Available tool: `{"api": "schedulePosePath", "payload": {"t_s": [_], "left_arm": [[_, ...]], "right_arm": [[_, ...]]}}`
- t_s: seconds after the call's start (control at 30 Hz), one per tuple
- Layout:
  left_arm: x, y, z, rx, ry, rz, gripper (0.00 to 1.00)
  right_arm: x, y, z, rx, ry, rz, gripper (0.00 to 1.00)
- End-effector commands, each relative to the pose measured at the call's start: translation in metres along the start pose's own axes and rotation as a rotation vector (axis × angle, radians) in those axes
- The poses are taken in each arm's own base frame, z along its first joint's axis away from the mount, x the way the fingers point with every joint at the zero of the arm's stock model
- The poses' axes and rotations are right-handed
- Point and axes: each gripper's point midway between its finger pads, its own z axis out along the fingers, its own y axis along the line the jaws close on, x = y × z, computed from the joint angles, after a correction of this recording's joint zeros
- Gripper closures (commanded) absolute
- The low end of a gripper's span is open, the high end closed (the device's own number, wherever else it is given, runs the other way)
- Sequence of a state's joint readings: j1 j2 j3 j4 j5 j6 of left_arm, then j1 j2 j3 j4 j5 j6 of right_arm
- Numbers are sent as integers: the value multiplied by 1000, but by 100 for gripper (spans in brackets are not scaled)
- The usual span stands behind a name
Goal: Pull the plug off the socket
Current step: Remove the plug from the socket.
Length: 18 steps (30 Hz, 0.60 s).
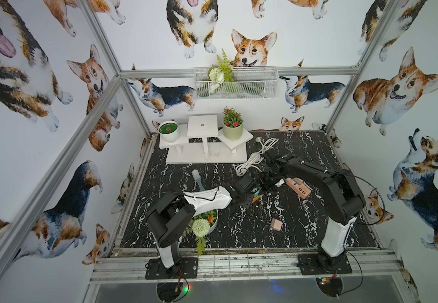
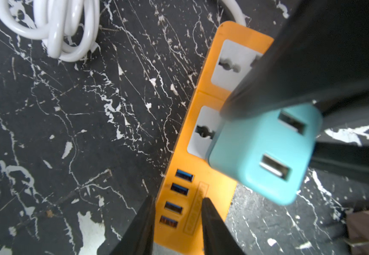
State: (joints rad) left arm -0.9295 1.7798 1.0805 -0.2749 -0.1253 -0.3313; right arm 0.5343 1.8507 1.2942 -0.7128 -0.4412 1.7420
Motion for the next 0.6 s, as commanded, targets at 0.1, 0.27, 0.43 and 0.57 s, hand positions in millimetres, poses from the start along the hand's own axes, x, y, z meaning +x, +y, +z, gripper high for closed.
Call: {"api": "schedulePosePath", "payload": {"t_s": [0.1,0.27,0.43,0.57], "left_arm": [[44,-14,9,64,181,39,64],[52,-12,8,63,190,33,64],[58,-10,7,58,199,28,64],[63,-8,7,53,213,30,64]], "right_arm": [[25,25,-8,-95,141,2,100],[19,26,-23,-93,75,-55,100],[19,28,-28,-81,56,-118,100],[16,24,-28,-33,55,-146,100]]}}
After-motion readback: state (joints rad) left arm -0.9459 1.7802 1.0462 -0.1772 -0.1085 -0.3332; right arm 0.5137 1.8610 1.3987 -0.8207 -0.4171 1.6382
